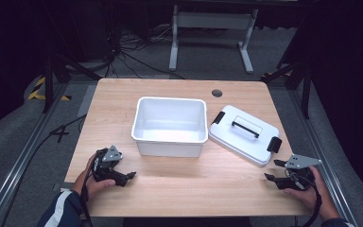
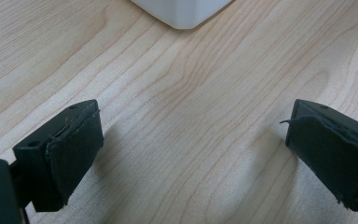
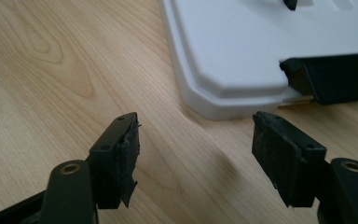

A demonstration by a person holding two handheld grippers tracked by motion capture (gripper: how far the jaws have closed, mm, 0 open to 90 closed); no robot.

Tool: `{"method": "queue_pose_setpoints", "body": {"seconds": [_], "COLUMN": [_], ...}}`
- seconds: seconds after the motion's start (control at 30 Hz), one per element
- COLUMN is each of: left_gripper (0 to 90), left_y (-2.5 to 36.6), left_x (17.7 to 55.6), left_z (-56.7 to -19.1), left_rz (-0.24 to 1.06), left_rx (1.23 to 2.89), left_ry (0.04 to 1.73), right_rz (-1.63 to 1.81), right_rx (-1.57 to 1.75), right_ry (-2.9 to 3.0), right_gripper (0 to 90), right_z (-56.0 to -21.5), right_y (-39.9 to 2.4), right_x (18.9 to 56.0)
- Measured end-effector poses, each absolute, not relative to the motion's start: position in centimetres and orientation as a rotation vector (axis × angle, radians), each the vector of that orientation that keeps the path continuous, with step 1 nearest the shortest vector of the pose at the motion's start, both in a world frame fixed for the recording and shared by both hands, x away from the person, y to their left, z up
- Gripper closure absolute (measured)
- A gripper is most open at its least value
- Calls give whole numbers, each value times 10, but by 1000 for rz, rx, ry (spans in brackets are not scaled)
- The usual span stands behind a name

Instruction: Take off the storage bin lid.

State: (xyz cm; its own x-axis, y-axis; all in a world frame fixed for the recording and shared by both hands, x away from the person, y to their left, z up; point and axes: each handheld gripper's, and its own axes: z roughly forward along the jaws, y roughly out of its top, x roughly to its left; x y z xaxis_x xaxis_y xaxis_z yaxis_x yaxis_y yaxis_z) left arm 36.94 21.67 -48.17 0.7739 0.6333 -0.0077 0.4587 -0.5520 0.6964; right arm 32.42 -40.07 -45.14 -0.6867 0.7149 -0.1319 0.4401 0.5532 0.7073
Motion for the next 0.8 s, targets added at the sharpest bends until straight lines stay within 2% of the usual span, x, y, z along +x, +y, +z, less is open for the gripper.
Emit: {"method": "queue_pose_setpoints", "body": {"seconds": [0.33, 0.8], "left_gripper": [39, 33], "left_y": [217, 217], "left_x": [370, 371], "left_z": [-482, -482], "left_rz": [313, 311], "left_rx": [2253, 2263], "left_ry": [805, 792], "right_rz": [1040, 1037], "right_rx": [1041, 1056], "right_ry": [2351, 2339], "right_gripper": [291, 281], "right_z": [-467, -467], "right_y": [-411, -411], "right_x": [323, 323]}}
